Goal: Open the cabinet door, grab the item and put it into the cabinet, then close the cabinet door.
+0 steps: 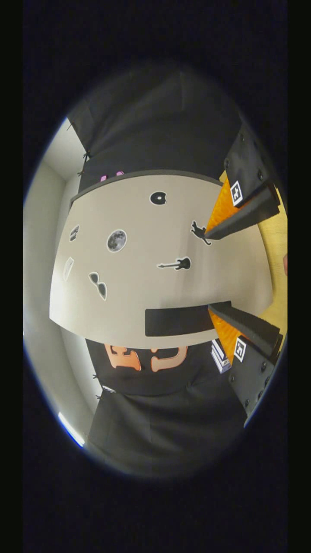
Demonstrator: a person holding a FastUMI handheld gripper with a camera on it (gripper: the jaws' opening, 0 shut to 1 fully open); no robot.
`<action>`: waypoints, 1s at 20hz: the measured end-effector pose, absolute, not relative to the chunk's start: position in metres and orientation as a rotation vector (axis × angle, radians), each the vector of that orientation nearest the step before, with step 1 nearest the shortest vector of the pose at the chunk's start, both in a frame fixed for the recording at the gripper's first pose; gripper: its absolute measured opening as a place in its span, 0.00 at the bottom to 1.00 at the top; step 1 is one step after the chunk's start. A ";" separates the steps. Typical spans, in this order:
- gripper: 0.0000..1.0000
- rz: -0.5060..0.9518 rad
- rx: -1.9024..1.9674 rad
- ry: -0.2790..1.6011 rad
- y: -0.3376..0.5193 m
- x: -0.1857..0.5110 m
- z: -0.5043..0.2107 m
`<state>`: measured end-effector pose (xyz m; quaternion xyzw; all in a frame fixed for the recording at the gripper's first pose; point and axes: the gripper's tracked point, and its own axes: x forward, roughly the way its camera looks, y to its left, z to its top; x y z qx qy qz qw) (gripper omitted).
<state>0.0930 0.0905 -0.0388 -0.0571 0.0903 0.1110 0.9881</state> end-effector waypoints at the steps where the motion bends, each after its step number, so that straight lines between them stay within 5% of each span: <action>1: 0.95 0.227 -0.115 0.186 0.094 0.098 -0.041; 20: 0.95 0.148 -0.111 0.204 0.128 0.173 -0.057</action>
